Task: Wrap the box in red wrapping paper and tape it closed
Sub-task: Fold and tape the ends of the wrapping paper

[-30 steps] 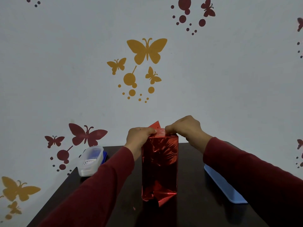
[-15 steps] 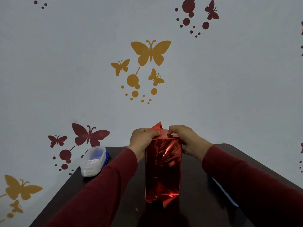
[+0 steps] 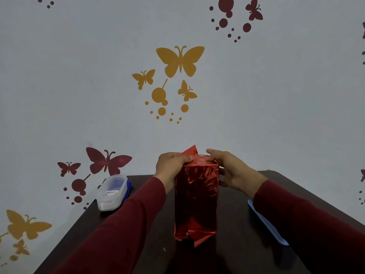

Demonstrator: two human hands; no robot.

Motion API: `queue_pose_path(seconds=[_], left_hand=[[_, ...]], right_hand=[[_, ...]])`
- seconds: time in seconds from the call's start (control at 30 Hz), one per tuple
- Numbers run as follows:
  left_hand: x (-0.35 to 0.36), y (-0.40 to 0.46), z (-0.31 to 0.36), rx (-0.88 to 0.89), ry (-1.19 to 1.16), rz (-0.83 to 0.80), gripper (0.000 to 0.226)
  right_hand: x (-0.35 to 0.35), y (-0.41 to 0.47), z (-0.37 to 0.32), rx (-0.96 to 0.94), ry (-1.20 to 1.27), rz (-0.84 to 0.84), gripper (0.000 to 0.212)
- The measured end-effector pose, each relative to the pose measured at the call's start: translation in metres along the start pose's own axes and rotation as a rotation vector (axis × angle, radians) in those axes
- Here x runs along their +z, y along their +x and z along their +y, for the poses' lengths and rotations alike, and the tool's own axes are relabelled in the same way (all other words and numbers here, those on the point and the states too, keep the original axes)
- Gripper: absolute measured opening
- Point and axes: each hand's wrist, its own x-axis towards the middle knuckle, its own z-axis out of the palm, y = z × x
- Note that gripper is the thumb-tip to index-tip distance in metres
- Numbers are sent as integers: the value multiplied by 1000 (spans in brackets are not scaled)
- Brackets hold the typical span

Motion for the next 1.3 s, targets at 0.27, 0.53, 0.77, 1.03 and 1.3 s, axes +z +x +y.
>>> queue_pose_path(seconds=[0.27, 0.53, 0.77, 1.03, 1.3], left_hand=[[-3, -3, 2, -10, 12, -1, 19], [-1, -4, 2, -15, 6, 17, 18], [-2, -2, 1, -2, 26, 17, 19], [3, -20, 1, 296, 294, 334, 34], [59, -88, -34, 1228, 516, 71, 28]], right_hand=[[10, 0, -5, 20, -43, 42, 38], [7, 5, -4, -15, -102, 84, 28], [9, 10, -2, -82, -219, 79, 44], [-10, 9, 3, -107, -37, 193, 41], [-84, -51, 48, -294, -280, 437, 35]])
